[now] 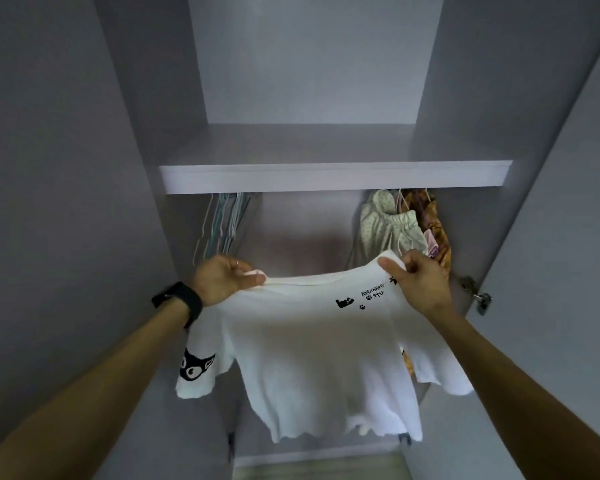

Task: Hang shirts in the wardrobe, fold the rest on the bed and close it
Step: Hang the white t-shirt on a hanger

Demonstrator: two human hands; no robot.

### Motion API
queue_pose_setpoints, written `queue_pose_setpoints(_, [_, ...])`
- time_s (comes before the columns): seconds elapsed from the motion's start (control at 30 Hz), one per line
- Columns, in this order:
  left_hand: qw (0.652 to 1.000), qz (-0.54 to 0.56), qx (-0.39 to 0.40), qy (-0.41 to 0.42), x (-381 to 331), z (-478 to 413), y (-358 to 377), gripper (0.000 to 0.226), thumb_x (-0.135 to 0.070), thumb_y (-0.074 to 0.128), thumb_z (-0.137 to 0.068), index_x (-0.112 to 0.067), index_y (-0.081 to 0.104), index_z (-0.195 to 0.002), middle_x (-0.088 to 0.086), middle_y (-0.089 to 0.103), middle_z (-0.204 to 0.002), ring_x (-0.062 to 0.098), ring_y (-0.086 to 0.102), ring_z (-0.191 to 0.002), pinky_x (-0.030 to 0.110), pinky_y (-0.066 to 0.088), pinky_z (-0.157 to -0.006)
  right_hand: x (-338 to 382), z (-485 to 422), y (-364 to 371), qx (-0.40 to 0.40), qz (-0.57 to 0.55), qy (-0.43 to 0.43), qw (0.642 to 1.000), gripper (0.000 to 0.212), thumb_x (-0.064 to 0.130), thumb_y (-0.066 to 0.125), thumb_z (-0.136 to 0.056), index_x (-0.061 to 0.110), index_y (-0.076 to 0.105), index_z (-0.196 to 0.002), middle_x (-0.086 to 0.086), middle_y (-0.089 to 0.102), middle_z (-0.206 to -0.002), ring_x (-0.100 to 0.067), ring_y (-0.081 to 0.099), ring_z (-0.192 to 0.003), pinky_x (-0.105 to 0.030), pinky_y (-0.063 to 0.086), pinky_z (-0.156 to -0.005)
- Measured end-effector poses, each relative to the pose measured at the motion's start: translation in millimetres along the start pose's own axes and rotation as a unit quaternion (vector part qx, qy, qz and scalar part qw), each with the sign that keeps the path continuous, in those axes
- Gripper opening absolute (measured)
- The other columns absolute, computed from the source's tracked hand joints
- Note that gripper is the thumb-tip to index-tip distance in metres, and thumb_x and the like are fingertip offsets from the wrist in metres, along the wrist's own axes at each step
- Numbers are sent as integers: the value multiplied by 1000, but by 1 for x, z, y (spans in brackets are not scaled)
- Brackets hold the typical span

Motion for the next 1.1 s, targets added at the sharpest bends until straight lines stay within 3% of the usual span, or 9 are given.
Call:
queue_pose_setpoints(0.07, [998,22,-63,19,4,-6,5,43,-43,74,-86,-15,60,-58,-8,58,-58,1,56,-64,25,41,-75,-6,1,-9,-1,18,-30,999,44,50,72,-86,18,48,-66,6,52,-64,-13,49,-63,-31,39,-62])
queue_pose_setpoints(0.2, [990,-13,-132,51,-1,-18,11,27,-50,72,-86,-24,73,-78,-8,72,-95,11,63,-90,25,47,-86,-24,6,-17,52,54,-24,997,24,50,64,-93,29,55,-84,15,63,-81,-2,57,-76,-31,43,-68])
queue_pose_setpoints(0.3, [982,43,-171,71,-14,-22,10,27,-48,72,-86,-28,67,-69,-17,66,-70,-7,58,-66,3,38,-63,-33,8,-15,72,72,-20,995,21,48,64,-94,36,51,-83,22,60,-75,1,56,-71,-33,41,-67])
queue_pose_setpoints(0.4, [974,97,-199,54,-15,-28,12,31,-40,73,-88,-21,66,-65,-16,62,-54,-11,54,-52,4,38,-53,-35,5,-14,86,8,24,996,17,38,70,-92,23,63,-91,5,71,-89,-19,67,-85,-44,53,-81])
queue_pose_setpoints(0.53, [969,226,-101,25,-16,-27,22,14,-25,80,-83,-12,77,-84,-12,73,-74,-3,63,-66,9,48,-64,-22,12,-6,129,-93,49,986,2,18,71,-93,20,70,-93,3,77,-90,-26,73,-90,-47,60,-81])
queue_pose_setpoints(0.7, [962,265,46,51,-26,-20,46,26,-10,79,-83,-6,75,-108,6,77,-99,12,72,-89,18,53,-77,25,26,27,162,-109,-25,981,5,15,75,-90,18,76,-93,-1,76,-89,-21,72,-84,-37,58,-79])
queue_pose_setpoints(0.9, [983,148,29,105,-30,-17,59,15,-14,84,-78,-12,77,-91,3,77,-88,14,71,-81,23,56,-78,58,36,60,224,-130,-65,964,11,16,74,-90,21,77,-100,4,76,-91,-18,70,-86,-26,54,-81])
queue_pose_setpoints(1.0, [982,149,60,96,-30,-13,67,27,-20,87,-75,-19,76,-100,-1,76,-85,11,71,-78,21,54,-75,59,34,70,259,-133,-87,953,17,15,73,-91,31,76,-98,11,76,-92,-9,69,-84,-21,53,-79])
queue_pose_setpoints(1.1, [989,112,40,93,-30,-11,78,29,-27,87,-75,-35,75,-99,-12,75,-81,2,68,-75,15,49,-73,57,28,80,295,-143,-113,938,14,14,72,-92,22,78,-102,12,76,-93,-7,70,-85,-22,53,-79])
Point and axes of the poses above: each hand's wrist, its own z-axis away from the middle knuckle, its own y-axis out of the palm, x = y × z, the point moved 3 cm from there along -z, towards the middle knuckle
